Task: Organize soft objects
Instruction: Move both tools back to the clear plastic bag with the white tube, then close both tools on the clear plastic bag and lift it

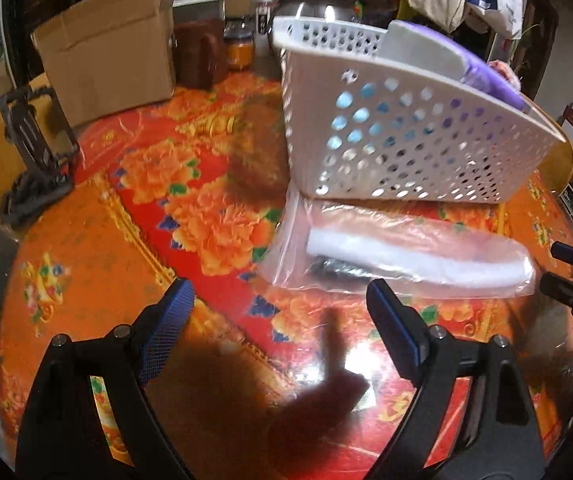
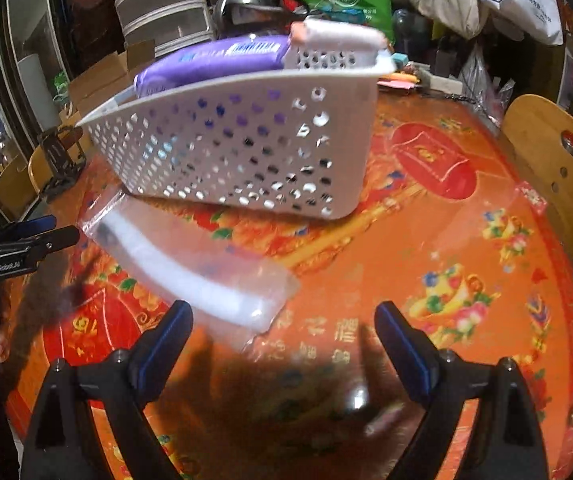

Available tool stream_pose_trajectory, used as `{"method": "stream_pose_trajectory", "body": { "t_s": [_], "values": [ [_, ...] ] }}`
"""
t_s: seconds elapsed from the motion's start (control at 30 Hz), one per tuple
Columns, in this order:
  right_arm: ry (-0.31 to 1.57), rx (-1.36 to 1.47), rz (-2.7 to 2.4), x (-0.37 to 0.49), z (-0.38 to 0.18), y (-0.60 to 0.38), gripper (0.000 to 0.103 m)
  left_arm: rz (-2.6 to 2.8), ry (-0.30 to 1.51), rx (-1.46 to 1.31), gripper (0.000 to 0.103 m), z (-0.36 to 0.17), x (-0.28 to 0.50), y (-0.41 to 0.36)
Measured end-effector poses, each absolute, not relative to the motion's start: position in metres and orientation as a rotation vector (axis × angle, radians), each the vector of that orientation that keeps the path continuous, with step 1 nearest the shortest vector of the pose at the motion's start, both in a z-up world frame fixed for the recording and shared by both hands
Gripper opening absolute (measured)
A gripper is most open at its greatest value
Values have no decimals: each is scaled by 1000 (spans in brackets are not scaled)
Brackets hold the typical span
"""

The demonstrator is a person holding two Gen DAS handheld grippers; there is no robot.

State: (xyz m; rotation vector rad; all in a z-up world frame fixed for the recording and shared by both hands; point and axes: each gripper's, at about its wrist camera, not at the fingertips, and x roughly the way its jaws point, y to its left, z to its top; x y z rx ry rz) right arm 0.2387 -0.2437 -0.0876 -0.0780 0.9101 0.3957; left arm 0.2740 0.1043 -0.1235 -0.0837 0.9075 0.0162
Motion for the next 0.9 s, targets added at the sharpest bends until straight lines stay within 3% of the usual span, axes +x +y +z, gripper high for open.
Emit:
{"method": "stream_pose_trajectory", "body": {
  "t_s": [0.17,0.47,0.67,0.77,0.9],
  "values": [
    [920,-115,406,239,-98,-234,91,6,929,-101,86,-134,284,105],
    [938,-174,430,242,-107,-218,79,33,936,-115,84,-140,298,110],
    [921,-222,428,243,-108,-210,72,5,938,-61,67,-143,301,97],
    [920,-219,434,244,-107,-211,68,-17,925,-37,49,-142,300,91],
    [913,-230,452,242,-106,-209,47,-51,913,-13,28,-141,298,81]
  ]
}}
